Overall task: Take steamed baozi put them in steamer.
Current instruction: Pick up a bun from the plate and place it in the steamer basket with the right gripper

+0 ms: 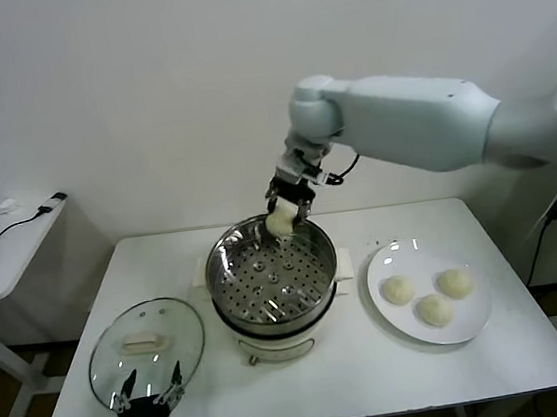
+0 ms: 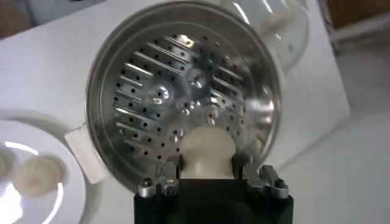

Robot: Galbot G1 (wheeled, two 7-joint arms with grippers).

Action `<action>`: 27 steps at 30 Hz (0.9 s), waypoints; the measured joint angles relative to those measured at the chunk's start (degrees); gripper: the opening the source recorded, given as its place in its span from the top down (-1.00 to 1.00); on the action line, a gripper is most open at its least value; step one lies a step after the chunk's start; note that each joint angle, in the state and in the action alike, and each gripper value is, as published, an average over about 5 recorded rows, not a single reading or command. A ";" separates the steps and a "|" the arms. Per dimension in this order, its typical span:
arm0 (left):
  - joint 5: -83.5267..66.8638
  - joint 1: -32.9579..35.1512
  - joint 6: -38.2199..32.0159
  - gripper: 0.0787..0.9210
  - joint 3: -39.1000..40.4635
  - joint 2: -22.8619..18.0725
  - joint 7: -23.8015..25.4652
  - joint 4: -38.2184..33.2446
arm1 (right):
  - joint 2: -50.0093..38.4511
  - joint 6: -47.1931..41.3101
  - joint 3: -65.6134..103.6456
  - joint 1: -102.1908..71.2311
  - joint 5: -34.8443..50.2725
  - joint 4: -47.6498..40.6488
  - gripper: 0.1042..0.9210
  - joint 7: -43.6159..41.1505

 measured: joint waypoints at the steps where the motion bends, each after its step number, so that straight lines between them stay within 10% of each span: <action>1: -0.04 -0.02 -0.03 -0.77 0.02 0.04 -0.03 0.05 | 0.63 1.59 0.07 -0.84 -1.49 -0.65 -0.11 0.37; 16: -0.11 -0.29 -0.12 -0.77 0.78 0.47 -0.41 0.45 | 8.78 16.96 5.28 -12.82 -19.73 -15.85 -0.15 5.37; 27: -0.49 -0.43 -0.02 -0.77 0.67 0.22 -0.55 0.12 | 12.29 20.66 6.32 -14.99 -21.45 -22.56 -0.70 5.74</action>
